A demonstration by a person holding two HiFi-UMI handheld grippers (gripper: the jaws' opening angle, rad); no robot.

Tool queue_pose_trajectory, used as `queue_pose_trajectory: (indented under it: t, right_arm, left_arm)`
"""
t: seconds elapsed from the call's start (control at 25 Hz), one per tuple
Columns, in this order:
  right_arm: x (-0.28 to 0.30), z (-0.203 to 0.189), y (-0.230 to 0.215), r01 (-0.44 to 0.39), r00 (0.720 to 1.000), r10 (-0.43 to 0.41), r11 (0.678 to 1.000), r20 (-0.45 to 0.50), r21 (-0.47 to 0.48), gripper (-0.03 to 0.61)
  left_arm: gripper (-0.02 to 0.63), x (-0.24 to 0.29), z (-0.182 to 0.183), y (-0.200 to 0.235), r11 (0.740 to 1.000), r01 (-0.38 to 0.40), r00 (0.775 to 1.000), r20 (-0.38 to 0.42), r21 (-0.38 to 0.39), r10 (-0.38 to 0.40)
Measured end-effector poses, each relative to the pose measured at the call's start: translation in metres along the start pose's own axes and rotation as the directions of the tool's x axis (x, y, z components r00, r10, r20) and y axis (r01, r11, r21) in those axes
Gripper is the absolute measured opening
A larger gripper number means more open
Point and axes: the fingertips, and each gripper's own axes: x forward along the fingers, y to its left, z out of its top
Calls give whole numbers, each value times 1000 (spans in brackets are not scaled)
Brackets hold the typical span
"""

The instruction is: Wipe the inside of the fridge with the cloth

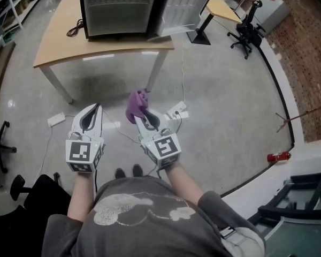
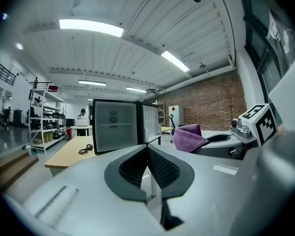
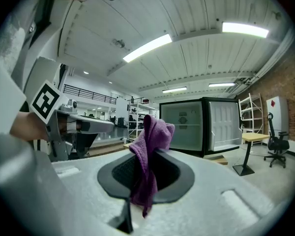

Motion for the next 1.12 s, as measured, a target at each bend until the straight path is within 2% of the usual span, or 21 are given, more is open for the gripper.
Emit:
queue_pose_trajectory:
  t: [0.44, 0.6, 0.84, 1.12]
  right_arm:
    - [-18, -16, -44, 70, 998, -70, 994, 2, 80, 40]
    - [-16, -23, -63, 44, 998, -48, 995, 47, 91, 41]
    - [-2, -34, -73, -10, 1000, 7, 995, 25, 101, 41]
    - [45, -35, -84, -36, 999, 34, 995, 24, 98, 41]
  left_arm:
    - [15, 23, -1, -33, 998, 61, 998, 14, -15, -61]
    - [15, 35, -1, -37, 999, 49, 999, 10, 0, -49]
    - [15, 48, -4, -33, 1000, 6, 1000, -13, 4, -6]
    - [15, 82, -11, 0, 1000, -10, 1000, -22, -20, 9]
